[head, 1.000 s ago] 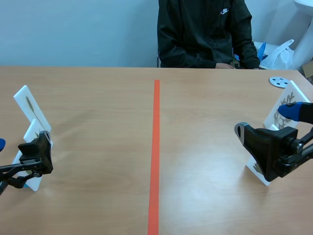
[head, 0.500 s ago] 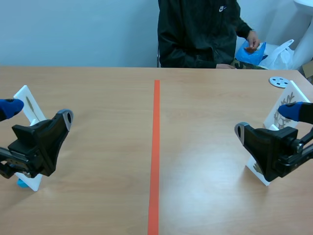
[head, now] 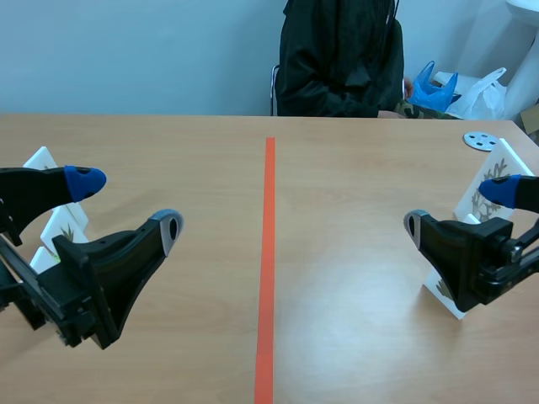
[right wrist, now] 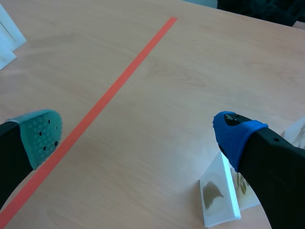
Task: Sort the leaf by its shape. The table is split by an orange tape line. A compound leaf with several leaflets goes to the left side, a simple leaf with one blade goes to the right side. Return to the home posture when a red brick is placed on the table.
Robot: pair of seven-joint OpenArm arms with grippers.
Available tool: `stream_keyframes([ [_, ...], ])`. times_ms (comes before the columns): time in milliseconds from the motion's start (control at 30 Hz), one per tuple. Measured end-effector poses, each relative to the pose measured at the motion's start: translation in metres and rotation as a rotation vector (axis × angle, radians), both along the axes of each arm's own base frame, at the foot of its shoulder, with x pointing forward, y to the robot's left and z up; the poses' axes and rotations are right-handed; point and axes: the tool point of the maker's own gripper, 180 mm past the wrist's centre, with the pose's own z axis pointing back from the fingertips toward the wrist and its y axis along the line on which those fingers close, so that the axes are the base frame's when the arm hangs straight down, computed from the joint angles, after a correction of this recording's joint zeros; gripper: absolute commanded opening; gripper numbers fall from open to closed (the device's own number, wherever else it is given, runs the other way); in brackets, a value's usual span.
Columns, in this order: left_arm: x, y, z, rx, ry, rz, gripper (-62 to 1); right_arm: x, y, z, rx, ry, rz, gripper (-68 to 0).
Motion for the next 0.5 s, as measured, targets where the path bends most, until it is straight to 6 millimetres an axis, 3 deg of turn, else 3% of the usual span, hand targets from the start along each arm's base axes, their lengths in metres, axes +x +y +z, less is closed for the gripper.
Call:
stream_keyframes([
  [500,-0.001,0.000,-0.011,0.070,0.026,-0.010,1.4,0.000,0.000,0.000,0.000,0.000,0.000,0.4],
])
